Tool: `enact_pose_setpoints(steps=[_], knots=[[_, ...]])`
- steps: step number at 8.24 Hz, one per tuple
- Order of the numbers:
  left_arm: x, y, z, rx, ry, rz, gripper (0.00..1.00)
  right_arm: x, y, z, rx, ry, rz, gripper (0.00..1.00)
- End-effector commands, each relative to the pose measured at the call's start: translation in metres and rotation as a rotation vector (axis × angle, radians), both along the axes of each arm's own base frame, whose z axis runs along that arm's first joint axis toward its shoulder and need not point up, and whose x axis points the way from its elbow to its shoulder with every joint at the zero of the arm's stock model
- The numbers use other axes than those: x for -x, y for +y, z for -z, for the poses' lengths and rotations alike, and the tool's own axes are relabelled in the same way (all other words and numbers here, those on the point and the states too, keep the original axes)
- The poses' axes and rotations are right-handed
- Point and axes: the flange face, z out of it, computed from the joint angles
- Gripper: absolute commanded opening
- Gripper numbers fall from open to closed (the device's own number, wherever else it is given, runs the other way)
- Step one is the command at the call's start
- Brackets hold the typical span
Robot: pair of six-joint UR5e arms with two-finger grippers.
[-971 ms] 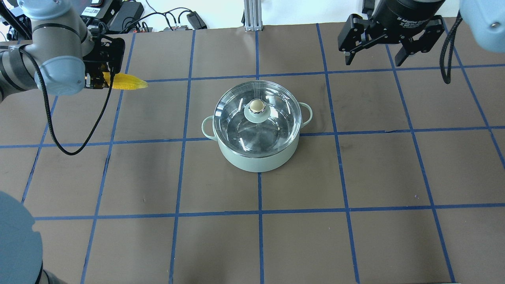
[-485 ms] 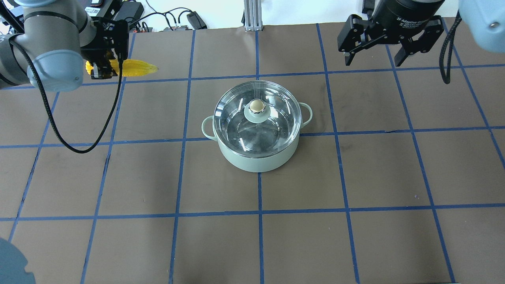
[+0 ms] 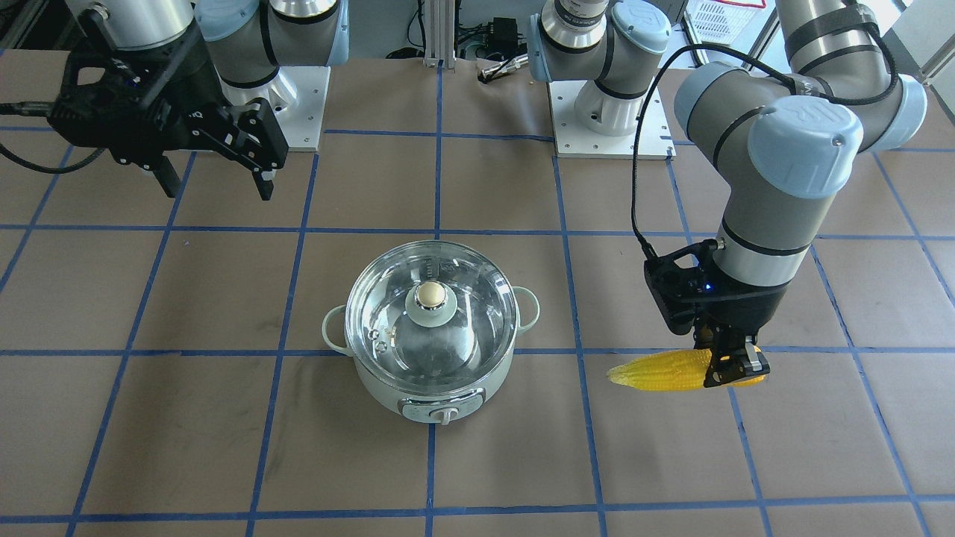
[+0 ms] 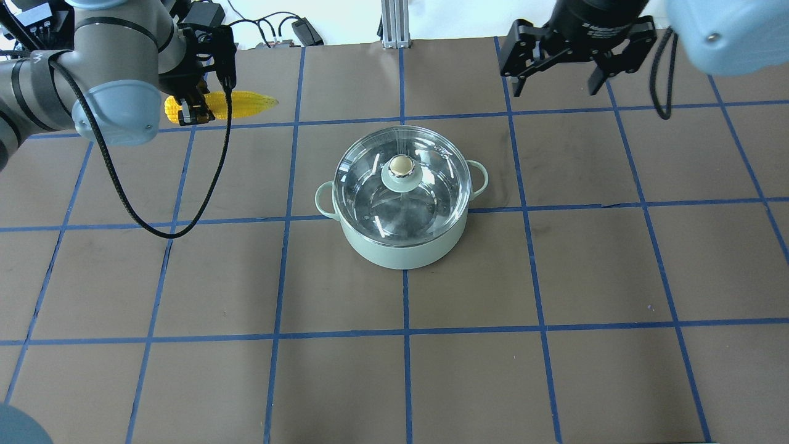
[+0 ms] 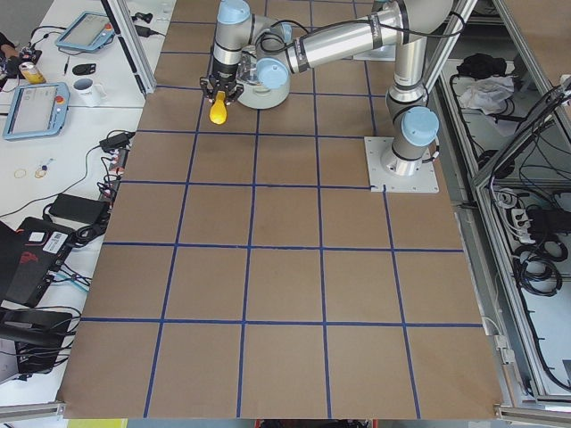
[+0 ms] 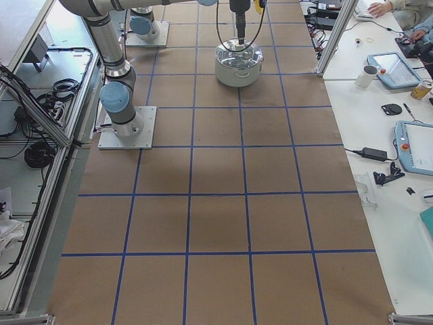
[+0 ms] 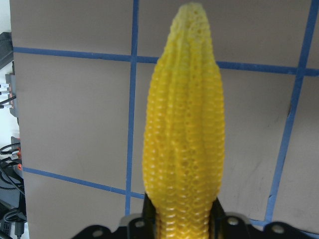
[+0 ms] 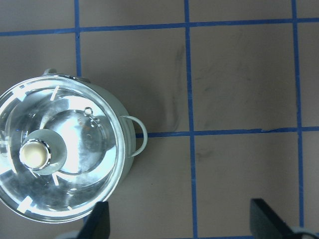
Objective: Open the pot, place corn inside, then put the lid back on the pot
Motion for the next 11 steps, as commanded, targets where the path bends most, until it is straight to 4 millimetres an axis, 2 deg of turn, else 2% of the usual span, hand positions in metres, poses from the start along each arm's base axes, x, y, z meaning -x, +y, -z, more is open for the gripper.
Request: enact_pose_setpoints(steps=[1,3,4,5,7,9,11], knots=[[0.003,0.002,0.0,-0.016,0.006,-0.019,0.0,-0.09,-0.014,0.03,0.022,-0.034,0.042,1.0],[0.003,0.001,0.003,-0.019,0.009,-0.018,0.0,-0.146,-0.034,0.084,0.014,-0.068,0.12,1.0],[0.003,0.001,0.004,-0.02,0.01,-0.017,0.0,-0.176,-0.033,0.108,-0.002,-0.077,0.124,1.0],[0.003,0.001,0.004,-0.02,0.01,-0.016,0.0,-0.189,-0.032,0.124,-0.018,-0.081,0.105,1.0],[0.002,0.0,0.004,-0.022,0.009,-0.015,0.0,-0.191,-0.035,0.147,-0.056,-0.07,0.074,1.0],[0.003,0.0,0.004,-0.022,0.009,-0.01,0.0,-0.186,-0.023,0.177,-0.112,-0.043,0.076,1.0],[0.004,0.0,0.008,-0.028,0.013,-0.007,0.0,-0.186,-0.022,0.184,-0.125,-0.039,0.071,1.0]])
